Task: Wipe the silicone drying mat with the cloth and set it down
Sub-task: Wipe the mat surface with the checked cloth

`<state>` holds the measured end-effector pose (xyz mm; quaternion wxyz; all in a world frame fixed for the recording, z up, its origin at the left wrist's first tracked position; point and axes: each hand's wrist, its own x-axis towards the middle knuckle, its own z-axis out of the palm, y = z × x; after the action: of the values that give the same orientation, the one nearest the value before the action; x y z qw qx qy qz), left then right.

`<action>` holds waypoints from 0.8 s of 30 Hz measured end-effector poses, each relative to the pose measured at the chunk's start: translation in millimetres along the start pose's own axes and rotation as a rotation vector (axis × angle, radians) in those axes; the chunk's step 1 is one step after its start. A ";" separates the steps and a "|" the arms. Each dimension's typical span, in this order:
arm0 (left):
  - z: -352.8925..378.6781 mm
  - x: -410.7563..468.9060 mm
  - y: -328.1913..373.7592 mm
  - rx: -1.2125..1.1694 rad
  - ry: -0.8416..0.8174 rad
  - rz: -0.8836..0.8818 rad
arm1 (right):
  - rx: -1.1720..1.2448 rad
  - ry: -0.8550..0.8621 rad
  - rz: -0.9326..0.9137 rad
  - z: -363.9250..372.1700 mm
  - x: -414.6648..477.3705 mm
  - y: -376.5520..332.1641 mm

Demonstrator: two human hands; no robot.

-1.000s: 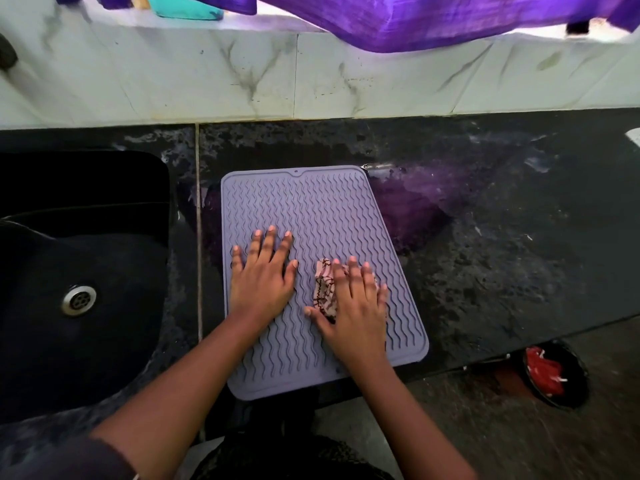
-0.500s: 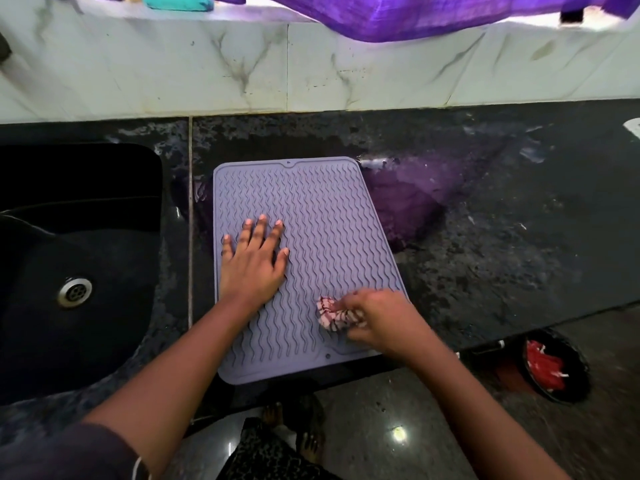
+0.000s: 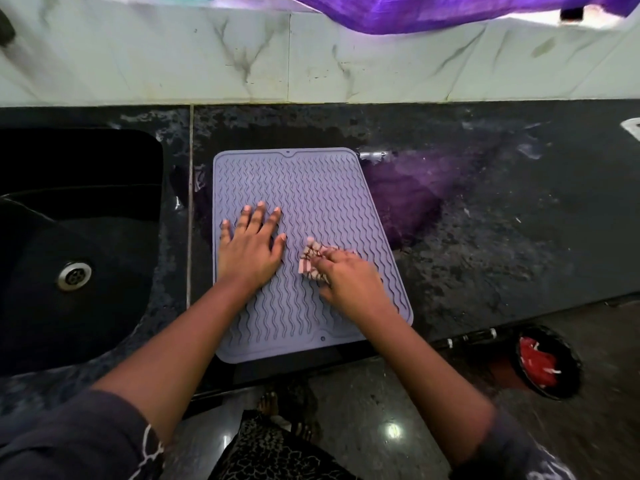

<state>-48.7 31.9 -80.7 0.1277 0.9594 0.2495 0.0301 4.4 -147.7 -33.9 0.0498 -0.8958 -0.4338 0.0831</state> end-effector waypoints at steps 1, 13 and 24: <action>-0.3 -0.5 -0.1 -0.004 -0.001 0.000 | 0.015 -0.015 -0.016 -0.9 -14.0 -1.5; -1.8 -0.8 -0.7 -0.011 -0.005 0.007 | 0.391 -0.207 0.138 -57.8 -41.2 9.3; 0.7 0.6 -0.8 0.006 -0.005 -0.005 | 0.083 -0.004 -0.055 9.7 -20.3 12.4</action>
<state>-48.5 32.7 -81.6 0.1256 0.9592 0.2519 0.0268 -0.3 -171.2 -43.2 0.0883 -0.8805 -0.4545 0.1016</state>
